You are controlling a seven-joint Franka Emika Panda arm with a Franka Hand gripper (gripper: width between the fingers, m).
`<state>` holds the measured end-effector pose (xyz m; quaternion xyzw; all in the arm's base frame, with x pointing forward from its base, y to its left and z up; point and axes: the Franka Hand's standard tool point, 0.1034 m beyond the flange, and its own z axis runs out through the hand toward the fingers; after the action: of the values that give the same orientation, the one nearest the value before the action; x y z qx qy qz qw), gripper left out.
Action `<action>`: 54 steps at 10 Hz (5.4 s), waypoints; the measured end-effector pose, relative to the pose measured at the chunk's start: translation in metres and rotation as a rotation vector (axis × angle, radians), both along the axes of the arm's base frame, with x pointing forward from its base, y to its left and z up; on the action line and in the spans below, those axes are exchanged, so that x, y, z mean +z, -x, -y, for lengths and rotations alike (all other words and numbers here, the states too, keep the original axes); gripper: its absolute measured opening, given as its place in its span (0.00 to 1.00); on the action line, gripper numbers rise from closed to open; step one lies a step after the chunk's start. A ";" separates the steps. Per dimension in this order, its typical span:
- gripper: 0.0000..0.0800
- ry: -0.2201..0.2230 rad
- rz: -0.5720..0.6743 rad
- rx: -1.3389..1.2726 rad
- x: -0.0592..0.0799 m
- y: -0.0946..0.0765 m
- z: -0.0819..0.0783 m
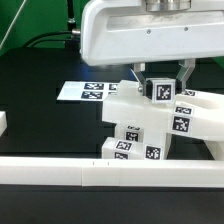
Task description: Assemble chair
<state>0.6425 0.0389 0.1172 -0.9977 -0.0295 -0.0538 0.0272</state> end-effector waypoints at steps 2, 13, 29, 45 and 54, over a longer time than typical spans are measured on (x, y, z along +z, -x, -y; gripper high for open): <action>0.35 -0.038 -0.002 -0.239 0.000 -0.001 0.000; 0.36 -0.224 -0.082 -1.237 -0.002 0.001 -0.011; 0.81 0.032 -0.044 -0.040 0.000 0.002 -0.026; 0.35 -0.202 -0.064 -1.093 -0.002 -0.003 -0.017; 0.77 -0.210 -0.069 -0.972 -0.001 -0.004 -0.019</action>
Offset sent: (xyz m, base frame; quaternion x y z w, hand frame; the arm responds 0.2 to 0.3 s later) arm 0.0000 0.0000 0.0000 0.0000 0.0000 0.1296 0.9916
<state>0.6468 0.0582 0.1161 -0.8892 0.4455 -0.0297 0.1003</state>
